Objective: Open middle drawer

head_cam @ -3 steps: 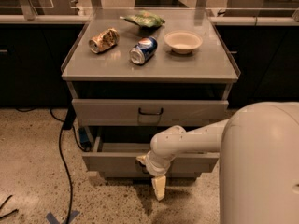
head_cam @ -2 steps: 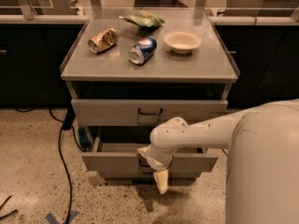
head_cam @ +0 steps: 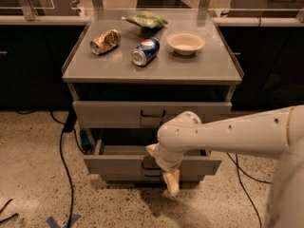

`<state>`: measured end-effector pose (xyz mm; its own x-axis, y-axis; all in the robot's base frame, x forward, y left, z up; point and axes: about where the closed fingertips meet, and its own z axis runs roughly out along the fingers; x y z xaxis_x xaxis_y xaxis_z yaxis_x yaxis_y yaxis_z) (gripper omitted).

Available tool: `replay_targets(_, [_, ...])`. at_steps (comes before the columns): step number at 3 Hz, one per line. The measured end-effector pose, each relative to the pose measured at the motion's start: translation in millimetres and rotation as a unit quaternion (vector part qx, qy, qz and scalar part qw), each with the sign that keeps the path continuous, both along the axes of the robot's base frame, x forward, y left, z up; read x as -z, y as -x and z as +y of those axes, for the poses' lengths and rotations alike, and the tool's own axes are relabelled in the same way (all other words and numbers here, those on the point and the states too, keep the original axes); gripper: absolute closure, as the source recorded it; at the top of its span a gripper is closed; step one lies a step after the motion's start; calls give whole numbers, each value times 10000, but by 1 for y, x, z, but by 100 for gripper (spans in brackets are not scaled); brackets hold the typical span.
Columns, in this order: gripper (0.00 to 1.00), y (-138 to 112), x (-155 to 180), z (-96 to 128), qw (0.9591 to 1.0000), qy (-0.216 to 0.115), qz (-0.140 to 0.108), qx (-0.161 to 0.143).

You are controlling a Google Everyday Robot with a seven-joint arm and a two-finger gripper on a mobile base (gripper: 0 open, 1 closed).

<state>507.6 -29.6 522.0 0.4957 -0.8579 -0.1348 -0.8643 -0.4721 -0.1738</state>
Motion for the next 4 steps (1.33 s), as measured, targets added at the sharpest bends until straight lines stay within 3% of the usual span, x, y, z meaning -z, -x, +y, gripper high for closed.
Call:
replay_targets(1, [0, 16, -47, -56, 9988, -63, -44, 490])
replay_targets(2, [0, 33, -83, -110, 9956, -332, -169, 860])
replay_targets(4, [0, 85, -158, -198, 9894, -898, -192, 1126])
